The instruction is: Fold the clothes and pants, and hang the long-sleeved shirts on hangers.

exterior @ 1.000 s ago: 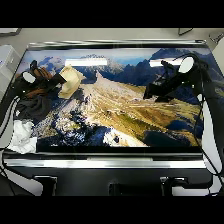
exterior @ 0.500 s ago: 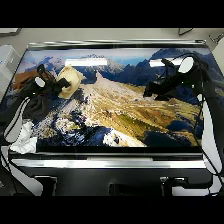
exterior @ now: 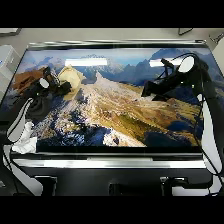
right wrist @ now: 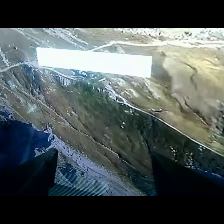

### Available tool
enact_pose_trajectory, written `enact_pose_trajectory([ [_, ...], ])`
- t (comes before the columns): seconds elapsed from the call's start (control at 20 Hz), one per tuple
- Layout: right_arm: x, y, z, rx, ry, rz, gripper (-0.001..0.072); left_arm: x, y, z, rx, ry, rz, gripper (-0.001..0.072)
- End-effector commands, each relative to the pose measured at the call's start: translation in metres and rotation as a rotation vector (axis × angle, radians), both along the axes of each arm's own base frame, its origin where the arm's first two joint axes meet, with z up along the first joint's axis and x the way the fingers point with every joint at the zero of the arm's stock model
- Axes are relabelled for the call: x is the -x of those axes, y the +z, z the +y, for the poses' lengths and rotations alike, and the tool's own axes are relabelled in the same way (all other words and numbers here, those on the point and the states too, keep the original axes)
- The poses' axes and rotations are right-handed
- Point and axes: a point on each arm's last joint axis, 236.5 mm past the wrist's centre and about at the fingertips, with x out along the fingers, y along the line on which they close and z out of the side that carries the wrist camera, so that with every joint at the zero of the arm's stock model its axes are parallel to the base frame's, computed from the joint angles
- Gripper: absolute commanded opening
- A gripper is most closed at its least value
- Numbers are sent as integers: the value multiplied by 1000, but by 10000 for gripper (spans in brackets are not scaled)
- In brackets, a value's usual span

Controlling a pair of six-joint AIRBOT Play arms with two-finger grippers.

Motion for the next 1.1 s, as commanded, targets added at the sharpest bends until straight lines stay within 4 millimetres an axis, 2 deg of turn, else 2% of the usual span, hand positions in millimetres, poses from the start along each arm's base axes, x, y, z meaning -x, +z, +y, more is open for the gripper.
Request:
enact_pose_trajectory([
  [0.0,6,1,5,-18,31,16,670,26,7,-9,94,-42,102,19],
  [0.05,9,0,4,-5,88,5,670,20,32,-11,133,-57,41,18],
  [0.1,12,-2,0,18,135,-2,670,10,67,-11,146,-69,-53,18],
  [0.2,21,-2,-9,60,176,17,670,0,162,-8,100,-92,-286,18],
  [0.25,26,-1,-16,92,180,23,670,6,217,-12,63,-124,-405,18],
  [0.3,28,4,-24,129,178,14,670,20,266,-22,32,-168,-503,18],
  [0.4,26,24,-47,228,155,-59,670,65,350,-58,-15,-290,-664,18],
  [0.5,20,57,-73,334,96,-183,670,120,399,-113,5,-432,-744,18],
  [0.55,16,80,-88,390,48,-266,670,147,410,-144,31,-510,-765,18],
  [0.6,12,107,-101,436,-7,-362,670,170,411,-174,60,-580,-770,18],
  [0.65,10,133,-113,468,-64,-450,670,193,398,-208,91,-663,-742,19],
  [0.7,10,161,-121,484,-124,-541,670,212,376,-240,114,-744,-695,18],
  [0.8,18,207,-128,482,-190,-684,670,252,303,-302,149,-887,-550,19],
  [0.85,23,220,-128,476,-200,-724,669,272,254,-330,166,-926,-454,19],
  [0.95,36,230,-129,471,-208,-733,669,309,159,-370,184,-927,-245,20],
  [1.0,43,225,-130,474,-205,-700,669,331,111,-384,179,-920,-127,25],
  [1.05,49,216,-130,475,-200,-654,669,351,76,-396,172,-924,-20,214],
])
